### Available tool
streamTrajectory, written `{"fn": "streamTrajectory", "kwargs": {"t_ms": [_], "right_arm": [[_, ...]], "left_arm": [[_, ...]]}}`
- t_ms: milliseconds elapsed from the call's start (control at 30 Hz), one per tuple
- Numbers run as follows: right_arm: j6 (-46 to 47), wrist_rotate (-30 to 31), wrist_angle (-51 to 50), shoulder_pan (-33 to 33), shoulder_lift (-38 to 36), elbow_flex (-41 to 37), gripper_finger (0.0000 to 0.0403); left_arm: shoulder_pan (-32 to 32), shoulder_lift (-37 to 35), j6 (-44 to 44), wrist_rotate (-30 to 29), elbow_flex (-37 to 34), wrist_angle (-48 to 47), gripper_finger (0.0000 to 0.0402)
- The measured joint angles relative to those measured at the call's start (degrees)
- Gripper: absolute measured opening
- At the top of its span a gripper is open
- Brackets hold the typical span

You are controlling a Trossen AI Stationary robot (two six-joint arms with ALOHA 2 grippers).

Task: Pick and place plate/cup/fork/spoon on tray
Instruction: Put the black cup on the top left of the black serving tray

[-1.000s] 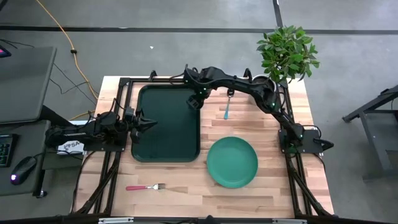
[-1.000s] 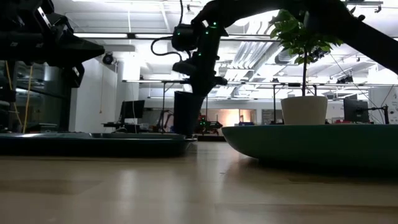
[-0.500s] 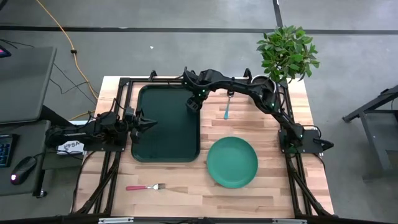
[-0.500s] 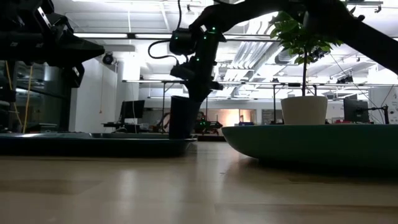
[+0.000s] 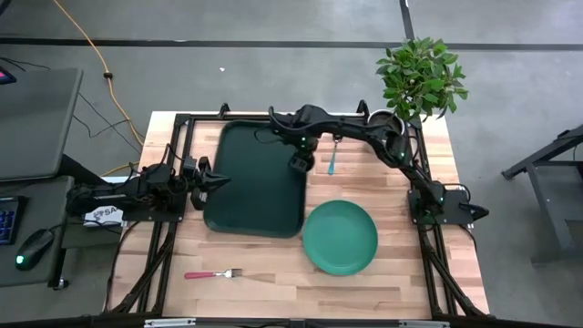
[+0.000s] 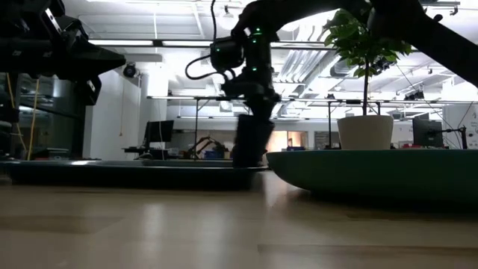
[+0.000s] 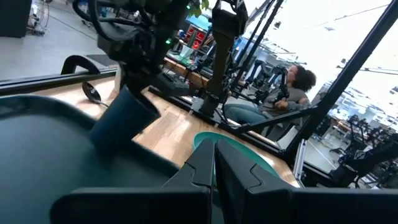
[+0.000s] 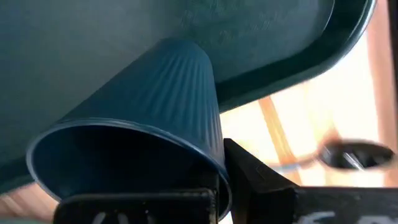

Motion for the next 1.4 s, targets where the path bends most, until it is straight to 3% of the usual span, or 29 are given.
{"fn": "streamTrajectory", "kwargs": {"t_ms": [233,467,600,733,1033,1267,1400], "right_arm": [[-4.6,1.8,-4.6,0.0,-0.1,0.0,0.0],[-3.9,-1.3,2.8,0.0,-0.5,3.9,0.0],[-1.2,-1.9,8.6,-0.3,-0.8,7.1,0.0],[3.3,-10.0,8.6,-1.6,-0.5,6.9,0.0],[11.7,-10.7,20.2,-2.3,0.2,6.9,0.0],[12.5,-9.3,16.4,-2.7,0.5,6.9,0.0],[10.3,-12.3,15.3,-1.7,0.2,7.0,0.0]], "left_arm": [[0.0,0.0,0.0,0.0,0.0,0.0,0.0001],[0.0,0.0,0.0,0.0,0.0,0.0,0.0001],[0.0,0.0,0.0,0.0,0.0,0.0,0.0001],[0.0,0.0,0.0,-0.1,0.0,0.0,0.0001],[0.0,0.0,0.0,-0.4,0.0,0.0,0.0001],[0.0,0.0,0.0,-0.4,0.0,0.0,0.0001],[0.0,0.0,0.0,-0.4,0.0,0.0,0.0001]]}}
